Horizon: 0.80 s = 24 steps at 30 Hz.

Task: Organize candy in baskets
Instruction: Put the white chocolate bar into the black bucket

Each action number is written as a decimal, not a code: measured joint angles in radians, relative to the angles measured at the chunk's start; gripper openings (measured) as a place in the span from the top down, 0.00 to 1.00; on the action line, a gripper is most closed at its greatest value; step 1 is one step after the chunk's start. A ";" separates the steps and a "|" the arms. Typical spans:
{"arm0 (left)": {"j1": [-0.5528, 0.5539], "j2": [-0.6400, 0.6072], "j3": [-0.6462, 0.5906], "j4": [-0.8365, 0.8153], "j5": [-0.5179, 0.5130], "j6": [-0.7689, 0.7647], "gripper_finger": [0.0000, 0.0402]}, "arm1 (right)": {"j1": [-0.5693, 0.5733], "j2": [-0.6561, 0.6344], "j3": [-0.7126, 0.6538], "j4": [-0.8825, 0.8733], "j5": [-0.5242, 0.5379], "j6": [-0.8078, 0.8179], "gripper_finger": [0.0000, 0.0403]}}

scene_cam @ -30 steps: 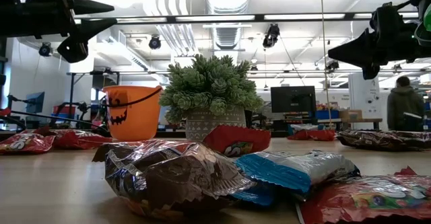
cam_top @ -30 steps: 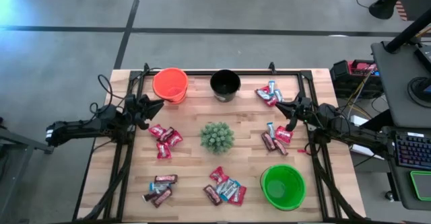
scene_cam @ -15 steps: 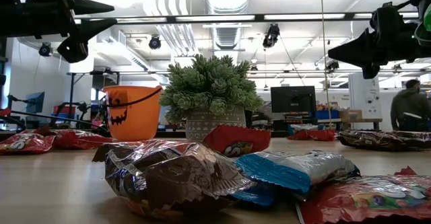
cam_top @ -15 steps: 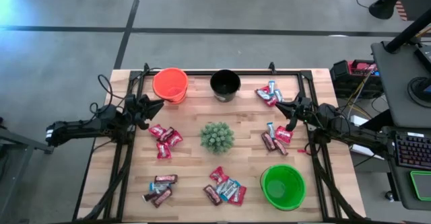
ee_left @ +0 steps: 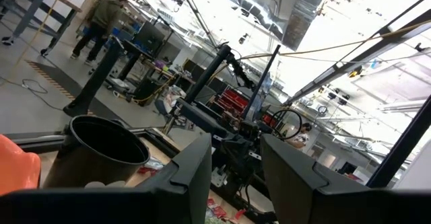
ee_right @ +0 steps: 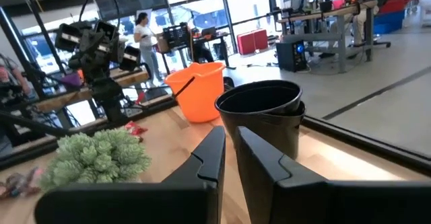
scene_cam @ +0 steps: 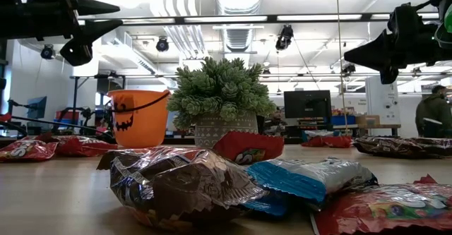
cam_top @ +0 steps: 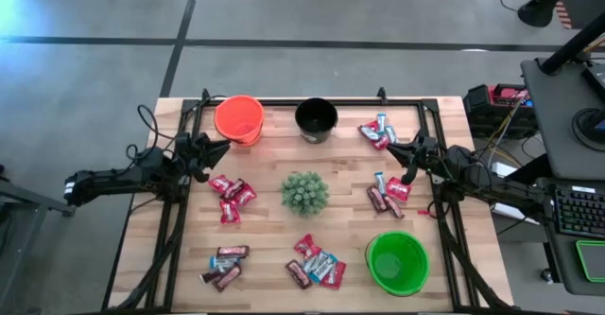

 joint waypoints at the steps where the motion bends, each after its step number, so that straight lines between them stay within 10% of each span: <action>1: 0.000 0.000 0.000 0.000 0.000 0.000 0.72 | 0.000 0.000 0.000 -0.002 0.000 -0.018 0.93; 24: 0.000 0.000 0.000 0.000 0.001 0.000 0.72 | 0.000 0.000 0.000 0.006 0.072 0.085 0.93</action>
